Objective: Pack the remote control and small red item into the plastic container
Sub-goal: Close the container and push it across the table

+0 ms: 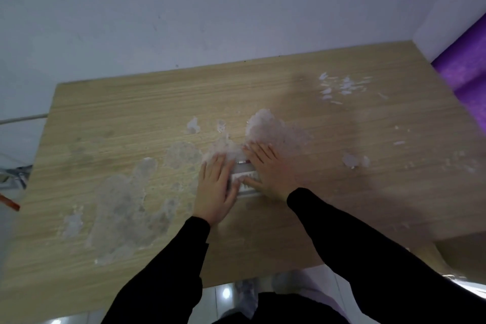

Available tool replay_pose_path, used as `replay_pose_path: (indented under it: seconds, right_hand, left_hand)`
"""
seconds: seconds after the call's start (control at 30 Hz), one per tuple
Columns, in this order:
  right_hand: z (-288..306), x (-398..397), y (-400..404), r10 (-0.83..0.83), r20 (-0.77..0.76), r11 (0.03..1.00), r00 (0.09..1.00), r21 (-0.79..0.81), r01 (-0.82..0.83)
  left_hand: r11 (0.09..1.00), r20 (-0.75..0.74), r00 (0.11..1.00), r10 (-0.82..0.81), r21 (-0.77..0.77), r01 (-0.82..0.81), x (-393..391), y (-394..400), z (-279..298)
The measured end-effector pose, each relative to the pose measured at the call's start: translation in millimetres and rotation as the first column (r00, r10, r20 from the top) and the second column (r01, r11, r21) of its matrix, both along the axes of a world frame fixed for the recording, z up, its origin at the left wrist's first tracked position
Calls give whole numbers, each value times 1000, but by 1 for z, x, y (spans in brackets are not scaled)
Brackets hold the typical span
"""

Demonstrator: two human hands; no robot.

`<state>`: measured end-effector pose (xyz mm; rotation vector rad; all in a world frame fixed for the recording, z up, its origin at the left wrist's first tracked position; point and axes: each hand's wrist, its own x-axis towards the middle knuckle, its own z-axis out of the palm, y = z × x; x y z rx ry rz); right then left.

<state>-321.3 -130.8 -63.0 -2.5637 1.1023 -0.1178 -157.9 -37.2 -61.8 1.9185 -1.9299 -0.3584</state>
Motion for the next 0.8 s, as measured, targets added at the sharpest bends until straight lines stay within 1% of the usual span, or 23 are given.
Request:
replay_pose_path:
  seconds: [0.07,0.2,0.27,0.33,0.4,0.43,0.47,0.5,0.53,0.57,0.67,0.73,0.8]
  right_hand:
    - [1,-4,-3,-1,-16,1000,1000,12,1]
    - [4,-18,-15,-74,-27,997,997,12,74]
    - [8,-30,-15,-65,52,994,997,-85,70]
    - [10,-43,-12,2,139,982,990,-187,24]
    - [12,-63,-21,69,136,971,988,-236,-35]
    - [9,-70,-22,75,124,964,989,-262,-40]
    - [11,-104,-59,19,101,962,995,-273,9]
    - [12,-113,-66,-20,86,958,996,-283,44]
    - [13,-125,-80,-39,69,951,997,-305,59]
    - [16,-129,-85,-62,42,957,997,-280,71]
    - [18,-137,-96,-117,0,955,993,-275,113]
    - [16,-163,-122,-235,-34,933,972,-288,215]
    - [16,-185,-147,-357,-74,907,931,-265,327]
  left_hand:
    - [997,58,995,-83,2,83,-4,15,-4]
    - [980,92,977,-190,-44,195,-13,13,-5]
    - [977,84,976,-201,-61,206,-19,1,-3]
    - [979,70,979,-194,-56,198,-26,-18,2]
    - [976,50,978,-203,-70,207,-42,-48,6]
    - [973,33,976,-215,-76,217,-47,-55,10]
    - [965,12,967,-256,-58,256,-78,-100,14]
    - [963,-9,964,-267,-45,266,-86,-111,18]
    - [964,0,965,-263,-36,263,-98,-129,24]
    - [963,16,963,-269,-13,269,-103,-138,26]
    - [961,116,955,-272,-14,276,-119,-156,29]
    - [956,167,942,-290,5,294,-146,-185,30]
    - [961,219,936,-275,50,271,-171,-213,30]
